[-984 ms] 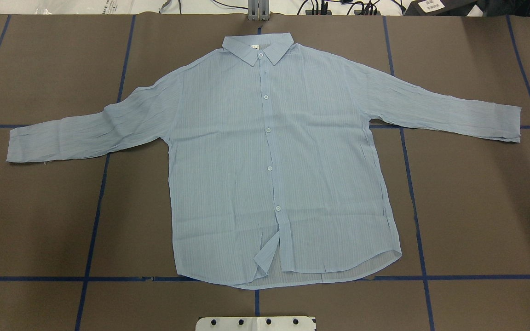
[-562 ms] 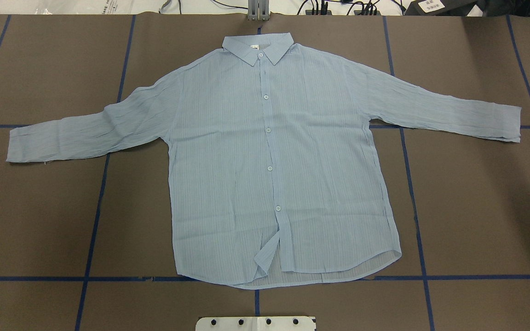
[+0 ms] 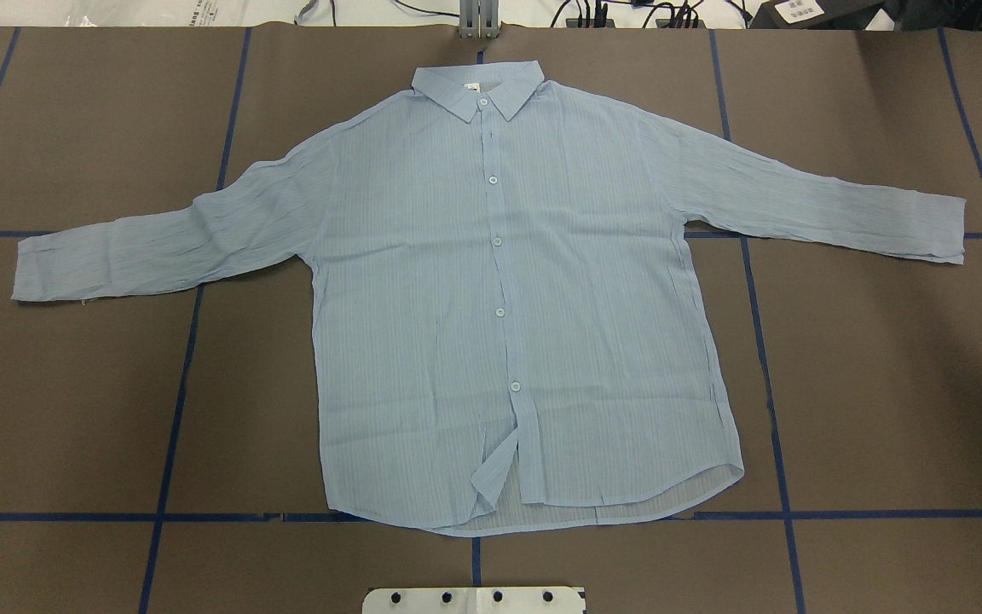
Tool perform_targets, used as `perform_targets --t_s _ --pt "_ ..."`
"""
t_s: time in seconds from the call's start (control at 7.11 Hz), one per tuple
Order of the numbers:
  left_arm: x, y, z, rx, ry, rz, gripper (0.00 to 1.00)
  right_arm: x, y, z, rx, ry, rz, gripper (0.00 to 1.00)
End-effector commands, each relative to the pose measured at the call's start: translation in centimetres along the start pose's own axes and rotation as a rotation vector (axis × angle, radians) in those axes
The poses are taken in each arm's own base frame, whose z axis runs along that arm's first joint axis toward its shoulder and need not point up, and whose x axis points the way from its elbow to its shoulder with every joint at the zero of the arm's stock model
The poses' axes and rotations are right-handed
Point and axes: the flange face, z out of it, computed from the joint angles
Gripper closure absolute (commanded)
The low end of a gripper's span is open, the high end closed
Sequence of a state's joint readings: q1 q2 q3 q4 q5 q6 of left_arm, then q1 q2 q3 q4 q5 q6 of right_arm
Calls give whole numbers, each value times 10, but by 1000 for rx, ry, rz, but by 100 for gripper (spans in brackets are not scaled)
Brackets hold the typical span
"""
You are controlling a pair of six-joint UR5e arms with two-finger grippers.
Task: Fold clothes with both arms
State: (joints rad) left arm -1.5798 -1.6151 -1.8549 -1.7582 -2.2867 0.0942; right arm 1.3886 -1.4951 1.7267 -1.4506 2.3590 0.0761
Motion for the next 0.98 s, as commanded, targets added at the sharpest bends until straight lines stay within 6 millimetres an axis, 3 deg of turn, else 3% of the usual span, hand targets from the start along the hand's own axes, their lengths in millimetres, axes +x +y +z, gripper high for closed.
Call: perform_targets --t_s 0.0,0.28,0.42,0.56,0.7,0.84 --pt "8 -4 -10 28 -1 25 0 -25 -12 8 -8 -16 -47 0" --pt "19 -6 -9 27 24 37 0 -29 -15 9 -9 -21 -52 0" --pt "38 -15 -15 54 79 80 0 -30 -15 9 -8 -23 -37 0" --pt "81 -29 -13 96 129 188 0 -34 -17 13 -13 -25 -40 0" --pt "118 -33 9 97 179 273 0 -35 -15 22 -32 -29 -38 0" --pt "120 -31 19 76 193 224 1 -35 -16 20 -29 -29 -39 0"
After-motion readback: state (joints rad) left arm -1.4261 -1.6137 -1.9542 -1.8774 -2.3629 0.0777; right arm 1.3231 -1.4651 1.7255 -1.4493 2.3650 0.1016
